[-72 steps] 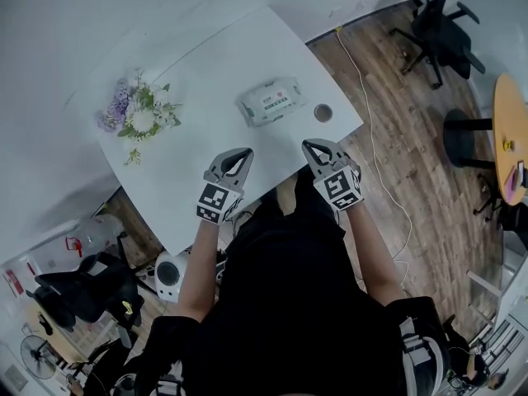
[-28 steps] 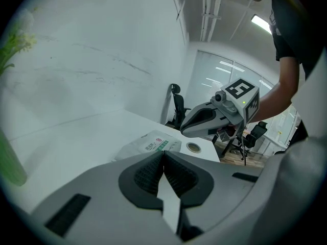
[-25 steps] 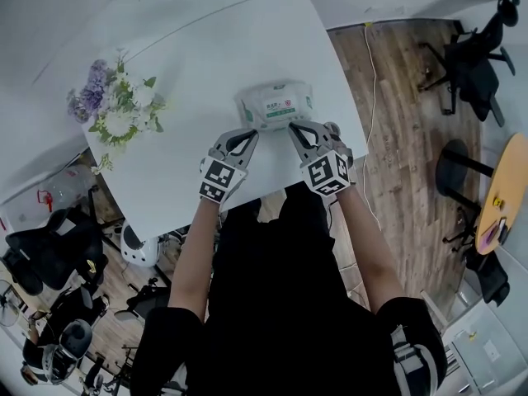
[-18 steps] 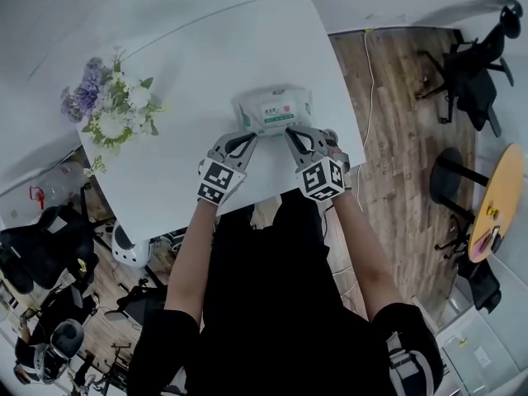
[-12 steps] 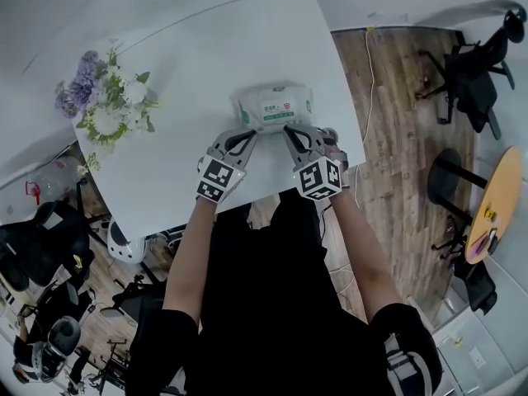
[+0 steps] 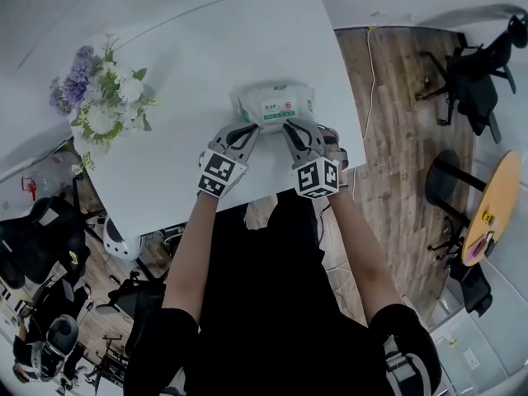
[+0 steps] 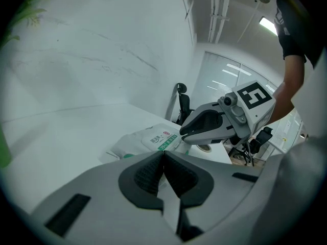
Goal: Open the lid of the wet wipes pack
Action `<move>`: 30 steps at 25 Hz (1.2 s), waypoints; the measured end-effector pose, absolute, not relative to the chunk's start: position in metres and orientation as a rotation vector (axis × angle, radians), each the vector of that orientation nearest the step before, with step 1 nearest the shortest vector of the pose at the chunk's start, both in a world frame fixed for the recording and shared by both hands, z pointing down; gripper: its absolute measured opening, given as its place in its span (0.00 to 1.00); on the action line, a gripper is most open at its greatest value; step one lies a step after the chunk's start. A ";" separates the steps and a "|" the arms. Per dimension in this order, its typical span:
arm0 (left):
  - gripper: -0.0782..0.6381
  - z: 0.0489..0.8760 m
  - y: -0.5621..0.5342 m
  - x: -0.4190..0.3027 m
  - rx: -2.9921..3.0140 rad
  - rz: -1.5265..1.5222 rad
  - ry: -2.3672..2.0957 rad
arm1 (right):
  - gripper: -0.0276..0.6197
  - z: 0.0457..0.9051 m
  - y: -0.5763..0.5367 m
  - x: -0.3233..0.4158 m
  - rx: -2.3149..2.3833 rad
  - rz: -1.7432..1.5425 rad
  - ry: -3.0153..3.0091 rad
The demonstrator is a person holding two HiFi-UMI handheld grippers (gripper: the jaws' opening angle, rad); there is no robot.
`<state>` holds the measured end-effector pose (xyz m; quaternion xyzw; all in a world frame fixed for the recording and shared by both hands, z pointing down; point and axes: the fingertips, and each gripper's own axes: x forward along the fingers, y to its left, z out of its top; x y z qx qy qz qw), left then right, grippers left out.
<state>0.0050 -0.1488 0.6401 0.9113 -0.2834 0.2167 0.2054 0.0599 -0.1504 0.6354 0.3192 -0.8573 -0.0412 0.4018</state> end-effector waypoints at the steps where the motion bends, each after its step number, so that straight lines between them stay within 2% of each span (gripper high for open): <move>1: 0.14 0.641 -0.150 0.005 2.539 0.605 -0.790 | 0.14 0.636 -0.151 0.060 0.806 -0.108 -2.165; 17: 0.14 0.654 -0.151 0.008 2.522 0.641 -0.773 | 0.20 0.653 -0.153 0.056 0.704 -0.222 -2.081; 30: 0.14 0.660 -0.151 0.008 2.519 0.644 -0.792 | 0.20 0.656 -0.151 0.042 0.500 -0.429 -1.989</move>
